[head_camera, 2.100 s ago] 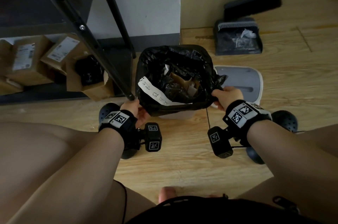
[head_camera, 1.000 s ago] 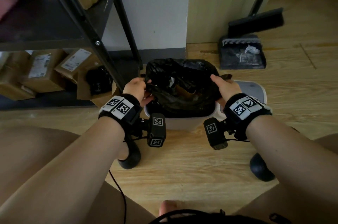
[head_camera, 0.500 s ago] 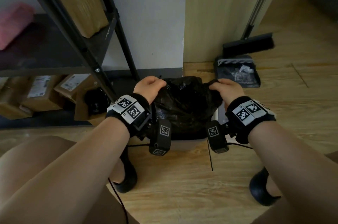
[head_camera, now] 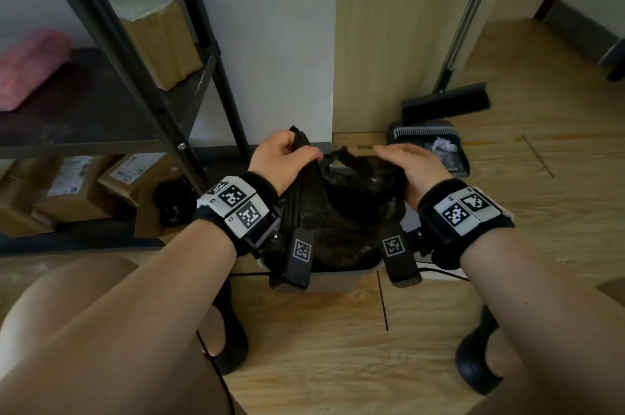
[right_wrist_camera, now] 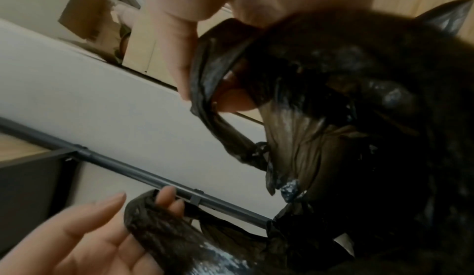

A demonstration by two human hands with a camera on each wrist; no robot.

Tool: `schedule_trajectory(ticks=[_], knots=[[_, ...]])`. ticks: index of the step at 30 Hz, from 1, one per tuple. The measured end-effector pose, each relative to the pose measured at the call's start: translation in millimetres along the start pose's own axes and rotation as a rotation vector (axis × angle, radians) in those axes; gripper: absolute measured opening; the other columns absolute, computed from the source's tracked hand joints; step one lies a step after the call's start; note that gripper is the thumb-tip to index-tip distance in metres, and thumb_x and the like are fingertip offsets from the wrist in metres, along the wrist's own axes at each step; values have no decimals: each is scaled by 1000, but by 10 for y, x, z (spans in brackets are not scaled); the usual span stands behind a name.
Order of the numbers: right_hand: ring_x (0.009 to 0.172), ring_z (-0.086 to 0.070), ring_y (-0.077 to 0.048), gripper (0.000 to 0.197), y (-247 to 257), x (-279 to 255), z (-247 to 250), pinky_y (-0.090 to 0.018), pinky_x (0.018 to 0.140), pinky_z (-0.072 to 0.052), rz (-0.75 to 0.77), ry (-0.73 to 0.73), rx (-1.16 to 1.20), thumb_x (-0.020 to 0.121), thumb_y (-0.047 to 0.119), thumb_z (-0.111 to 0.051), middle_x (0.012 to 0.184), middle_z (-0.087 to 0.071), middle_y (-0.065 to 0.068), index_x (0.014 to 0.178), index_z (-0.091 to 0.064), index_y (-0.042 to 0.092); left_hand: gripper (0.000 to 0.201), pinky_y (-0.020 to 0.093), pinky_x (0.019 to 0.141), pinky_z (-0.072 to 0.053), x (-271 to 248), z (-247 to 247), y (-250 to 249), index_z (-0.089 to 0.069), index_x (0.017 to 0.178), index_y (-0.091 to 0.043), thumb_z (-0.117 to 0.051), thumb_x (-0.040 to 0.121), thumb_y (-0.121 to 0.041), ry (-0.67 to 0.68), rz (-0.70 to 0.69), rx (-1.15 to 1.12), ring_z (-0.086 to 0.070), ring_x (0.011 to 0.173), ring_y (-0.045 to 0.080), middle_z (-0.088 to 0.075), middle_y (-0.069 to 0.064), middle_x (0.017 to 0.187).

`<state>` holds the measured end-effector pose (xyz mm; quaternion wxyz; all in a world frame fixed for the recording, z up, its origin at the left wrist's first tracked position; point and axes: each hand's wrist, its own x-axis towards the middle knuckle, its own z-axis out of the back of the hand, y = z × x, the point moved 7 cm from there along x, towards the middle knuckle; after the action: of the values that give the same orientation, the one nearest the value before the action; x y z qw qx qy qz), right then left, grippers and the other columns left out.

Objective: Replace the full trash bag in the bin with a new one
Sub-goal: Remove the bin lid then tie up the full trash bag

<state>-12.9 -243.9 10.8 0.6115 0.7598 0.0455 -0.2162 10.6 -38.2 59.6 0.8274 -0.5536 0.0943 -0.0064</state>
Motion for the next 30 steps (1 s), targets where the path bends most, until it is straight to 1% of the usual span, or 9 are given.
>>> schedule_trajectory(ticks=[4,10,13,15,18,22,25,27,30], knots=[[96,-70,-24,68,21,-99,-46,-38,92,-54,-47,60,-370,50,39,-86,104,-73,-10,109,-70,8,28,28,86,-53,-61,-49,-82,-57,104,-2,-64,86,-22,6,-94,72,-66,78,17,-67,0,73],[103,-64,-25,32,97,-307,-189,-34,98,-49,-13,162,-820,74,21,-78,102,-68,-8,103,-72,8,12,12,58,-42,-161,-69,-115,-51,96,-14,-55,93,-25,-35,-139,217,-56,55,5,-59,-6,57],[95,-64,-22,5,215,-417,-317,-33,93,-51,133,167,-728,78,20,-73,92,-67,-4,81,-69,19,4,19,68,-46,-229,-123,-161,-52,94,-15,-52,94,-20,5,-154,227,-59,59,7,-60,-7,61],[90,-59,-15,13,322,-450,-349,-26,83,-48,259,123,-616,81,16,-71,92,-64,-1,73,-62,20,4,27,76,-47,-267,-126,-258,-52,90,-16,-54,92,-18,-3,-207,266,-60,71,13,-57,-11,67],[99,-60,-18,19,460,-496,-399,-31,97,-48,314,114,-286,88,4,-61,111,-65,-6,73,-58,15,10,23,65,-38,-312,-74,-403,-53,84,-17,-59,89,-23,-57,-271,371,-51,80,13,-47,-14,67],[63,-65,-17,24,609,-535,-444,-33,68,-56,280,123,31,94,3,-51,64,-66,-5,71,-52,11,16,24,62,-35,-324,-12,-482,-53,81,-15,-63,85,-27,-93,-303,437,-51,78,15,-46,-12,67],[51,-64,-14,21,666,-536,-441,-35,65,-56,335,37,-98,94,6,-52,62,-58,-6,74,-54,10,15,24,63,-38,-314,15,-541,-52,84,-16,-62,85,-28,-92,-323,495,-53,76,16,-53,-5,73],[57,-60,-16,11,659,-510,-475,-41,76,-55,352,-2,-278,93,9,-54,67,-57,-6,88,-62,5,16,18,56,-36,-297,31,-564,-48,88,-18,-62,85,-25,-95,-312,498,-51,67,10,-52,-8,70],[91,-63,-20,44,591,-514,-599,-33,94,-48,330,53,-526,89,12,-61,103,-64,-7,130,-53,1,16,17,56,-35,-272,55,-567,-47,93,-18,-61,86,-20,-92,-304,458,-48,60,4,-52,-10,67]])
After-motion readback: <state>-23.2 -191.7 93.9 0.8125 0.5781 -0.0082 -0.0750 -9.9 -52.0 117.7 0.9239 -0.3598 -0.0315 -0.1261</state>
